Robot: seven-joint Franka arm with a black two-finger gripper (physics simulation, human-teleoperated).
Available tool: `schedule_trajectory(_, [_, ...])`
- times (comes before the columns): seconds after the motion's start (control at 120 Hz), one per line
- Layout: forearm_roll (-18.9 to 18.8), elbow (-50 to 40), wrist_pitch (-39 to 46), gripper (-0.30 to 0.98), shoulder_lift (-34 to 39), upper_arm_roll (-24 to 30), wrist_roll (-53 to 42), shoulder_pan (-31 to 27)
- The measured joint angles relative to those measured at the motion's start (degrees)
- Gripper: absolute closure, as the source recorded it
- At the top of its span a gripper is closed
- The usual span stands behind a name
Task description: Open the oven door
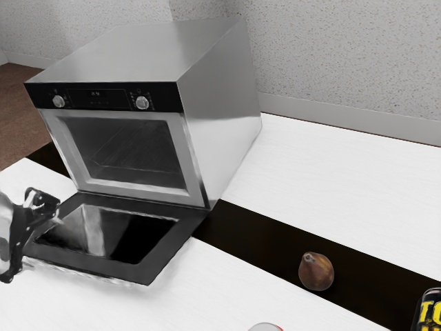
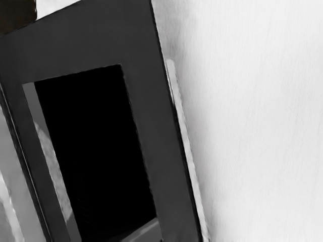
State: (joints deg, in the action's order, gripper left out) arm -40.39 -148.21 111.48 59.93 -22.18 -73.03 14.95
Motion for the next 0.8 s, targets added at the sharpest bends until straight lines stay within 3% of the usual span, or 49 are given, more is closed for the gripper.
schedule_trajectory(0.042, [0.3, 0.9, -1.9, 0.02, 3.2, 8.9, 1.0, 2.2])
schedule_trajectory(0.092, [3.7, 14.8, -4.6, 0.02, -1.4, 14.9, 3.2, 3.9])
schedule_trajectory(0.158, [15.1, 42.8, -7.4, 0.01, -23.7, 8.8, 7.5, 4.4])
schedule_trajectory(0.217, [24.4, 57.0, -9.5, 0.01, -40.3, 4.7, 12.6, 2.0])
schedule_trajectory(0.283, [30.3, 67.4, -13.7, 0.01, -54.6, 2.9, 19.0, -0.3])
schedule_trajectory(0.4, [37.8, 71.2, -19.3, 0.00, -65.0, 2.3, 28.6, -2.4])
schedule_trajectory(0.508, [43.2, 70.8, -22.4, 0.00, -68.0, 2.2, 35.8, -7.5])
schedule_trajectory(0.8, [46.8, 71.1, -25.3, 0.00, -69.5, 2.6, 45.3, -8.5])
